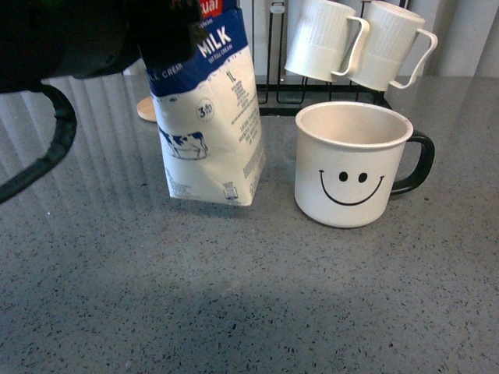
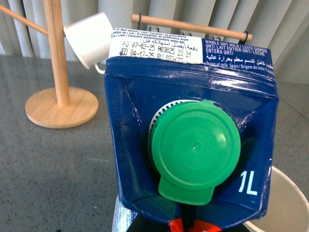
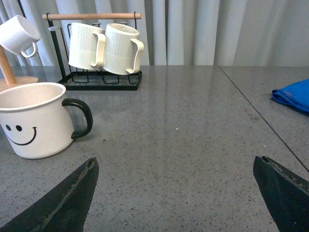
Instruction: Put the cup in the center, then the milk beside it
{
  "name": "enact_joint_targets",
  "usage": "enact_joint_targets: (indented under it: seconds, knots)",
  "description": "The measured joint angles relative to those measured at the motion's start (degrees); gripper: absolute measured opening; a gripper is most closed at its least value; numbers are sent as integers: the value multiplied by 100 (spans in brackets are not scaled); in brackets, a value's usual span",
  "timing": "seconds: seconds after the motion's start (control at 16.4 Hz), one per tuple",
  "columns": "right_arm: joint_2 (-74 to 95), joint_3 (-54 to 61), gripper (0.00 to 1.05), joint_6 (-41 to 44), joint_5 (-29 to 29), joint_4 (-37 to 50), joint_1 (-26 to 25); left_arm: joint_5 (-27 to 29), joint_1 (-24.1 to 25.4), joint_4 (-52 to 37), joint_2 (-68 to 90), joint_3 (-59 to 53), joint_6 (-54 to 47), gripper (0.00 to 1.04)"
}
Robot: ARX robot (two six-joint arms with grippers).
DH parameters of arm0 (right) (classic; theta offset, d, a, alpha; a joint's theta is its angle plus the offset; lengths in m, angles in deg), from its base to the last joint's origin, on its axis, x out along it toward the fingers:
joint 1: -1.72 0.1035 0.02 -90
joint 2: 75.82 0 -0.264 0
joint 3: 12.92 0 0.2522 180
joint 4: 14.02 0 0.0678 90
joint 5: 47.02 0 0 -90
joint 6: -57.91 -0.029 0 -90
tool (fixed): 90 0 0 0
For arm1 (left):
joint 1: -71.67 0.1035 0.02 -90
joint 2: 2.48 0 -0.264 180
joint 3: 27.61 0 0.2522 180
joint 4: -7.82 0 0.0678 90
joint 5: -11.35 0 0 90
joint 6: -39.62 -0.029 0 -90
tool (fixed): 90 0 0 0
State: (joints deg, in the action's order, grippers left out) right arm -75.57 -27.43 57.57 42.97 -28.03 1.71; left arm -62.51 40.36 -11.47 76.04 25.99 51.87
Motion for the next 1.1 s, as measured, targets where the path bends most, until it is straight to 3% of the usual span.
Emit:
enact_joint_targets:
  seconds: [0.31,1.1]
  knots:
    - [0,0,98,0,0,0,0,382,-195,-70,398,144,282,3]
    - [0,0,98,0,0,0,0,745,-442,-153,839,420,739,3]
